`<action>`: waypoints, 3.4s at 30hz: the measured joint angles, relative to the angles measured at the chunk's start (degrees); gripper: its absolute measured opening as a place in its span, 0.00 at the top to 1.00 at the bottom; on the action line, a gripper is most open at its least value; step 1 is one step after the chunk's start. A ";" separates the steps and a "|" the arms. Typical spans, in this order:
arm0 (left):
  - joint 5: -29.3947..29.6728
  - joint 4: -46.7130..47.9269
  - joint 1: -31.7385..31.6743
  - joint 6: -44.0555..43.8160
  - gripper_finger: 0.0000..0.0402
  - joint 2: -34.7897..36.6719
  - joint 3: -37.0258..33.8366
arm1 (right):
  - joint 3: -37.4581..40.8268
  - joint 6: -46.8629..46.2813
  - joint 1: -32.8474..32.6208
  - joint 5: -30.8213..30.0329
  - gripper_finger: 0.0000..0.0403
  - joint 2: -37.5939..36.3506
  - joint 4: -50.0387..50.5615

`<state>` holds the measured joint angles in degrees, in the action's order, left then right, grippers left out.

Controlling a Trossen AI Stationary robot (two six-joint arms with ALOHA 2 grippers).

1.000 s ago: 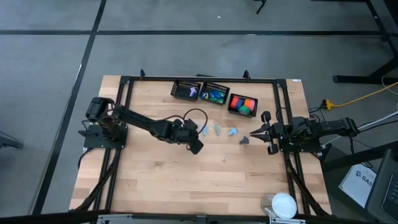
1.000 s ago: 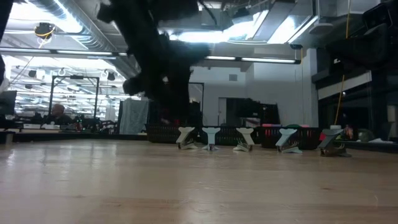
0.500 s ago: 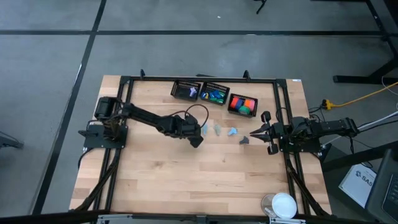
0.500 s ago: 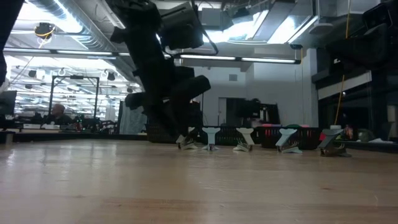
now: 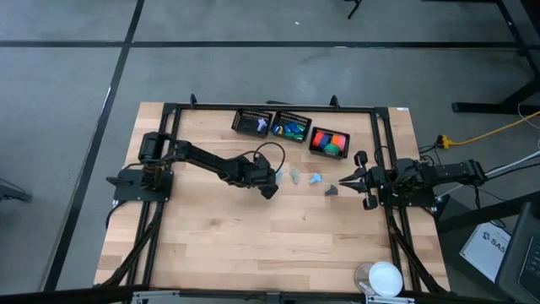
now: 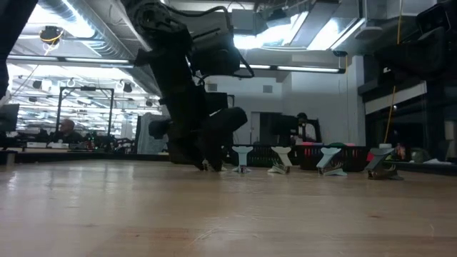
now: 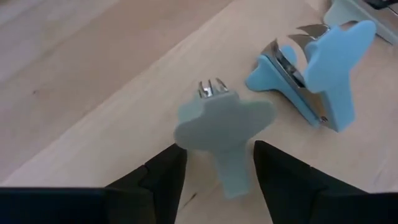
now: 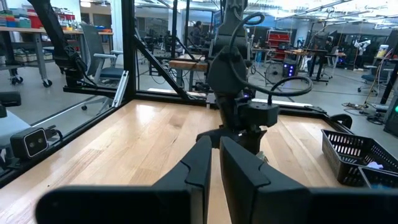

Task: Pick and place Stapler, Stapler remover, tape
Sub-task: Put the gray stapler remover into the left black bin

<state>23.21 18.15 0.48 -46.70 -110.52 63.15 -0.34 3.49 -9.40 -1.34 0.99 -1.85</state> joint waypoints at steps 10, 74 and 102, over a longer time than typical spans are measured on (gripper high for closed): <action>1.26 0.96 -0.28 1.86 0.75 1.77 -0.08 | 0.00 0.00 0.01 0.02 0.90 0.00 0.00; 2.31 -4.12 -27.91 13.36 0.90 10.72 -0.08 | 0.00 0.02 0.01 -0.06 0.90 0.00 -0.02; -6.25 -4.62 -32.40 15.38 0.78 4.61 -0.08 | -0.02 0.02 0.01 -0.04 0.90 0.00 0.00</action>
<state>16.95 13.53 -31.92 -31.31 -105.91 63.07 -0.36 3.50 -9.39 -1.39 0.99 -1.85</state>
